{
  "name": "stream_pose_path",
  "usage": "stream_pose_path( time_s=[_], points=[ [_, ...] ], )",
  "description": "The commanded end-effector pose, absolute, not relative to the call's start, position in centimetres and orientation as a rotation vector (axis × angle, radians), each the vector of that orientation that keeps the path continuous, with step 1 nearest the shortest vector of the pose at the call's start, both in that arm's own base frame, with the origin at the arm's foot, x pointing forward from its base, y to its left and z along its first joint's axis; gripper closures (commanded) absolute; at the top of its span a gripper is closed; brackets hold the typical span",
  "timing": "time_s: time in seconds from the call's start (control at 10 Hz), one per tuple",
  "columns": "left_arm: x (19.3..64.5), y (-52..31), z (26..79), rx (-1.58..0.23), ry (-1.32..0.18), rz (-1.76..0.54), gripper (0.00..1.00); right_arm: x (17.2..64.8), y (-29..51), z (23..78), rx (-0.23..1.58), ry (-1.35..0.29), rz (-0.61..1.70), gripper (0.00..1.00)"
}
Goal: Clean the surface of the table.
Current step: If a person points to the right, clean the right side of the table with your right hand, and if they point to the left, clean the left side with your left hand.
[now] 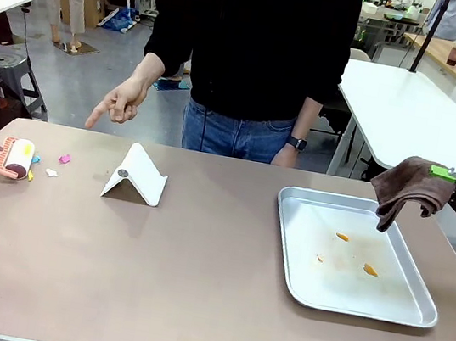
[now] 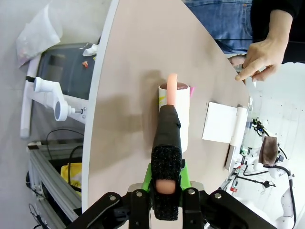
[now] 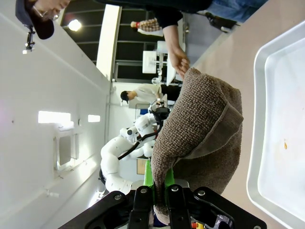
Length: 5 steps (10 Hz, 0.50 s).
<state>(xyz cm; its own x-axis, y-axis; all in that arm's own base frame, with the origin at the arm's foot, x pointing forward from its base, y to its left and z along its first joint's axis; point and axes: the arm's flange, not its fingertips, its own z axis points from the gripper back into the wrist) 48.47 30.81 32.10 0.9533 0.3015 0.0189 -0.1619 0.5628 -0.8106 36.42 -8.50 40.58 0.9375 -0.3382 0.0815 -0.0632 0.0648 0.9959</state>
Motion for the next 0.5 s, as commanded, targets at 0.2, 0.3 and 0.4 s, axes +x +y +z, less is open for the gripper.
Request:
stream_pose_path(
  time_s=[0.2, 0.3, 0.4],
  points=[
    [49.7, 28.3, 31.6, -0.907, -0.12, 0.26, 0.77, 36.2, -8.5, 40.8, 1.506, -0.32, -0.205, 0.91],
    [49.9, 27.7, 31.8, -0.912, -0.118, 0.257, 0.77, 36.2, -8.5, 40.8, 1.506, -0.32, -0.205, 0.91],
    [50.4, 26.9, 31.9, -0.922, -0.117, 0.251, 0.77, 36.2, -8.5, 40.8, 1.506, -0.32, -0.205, 0.91]
  ],
)
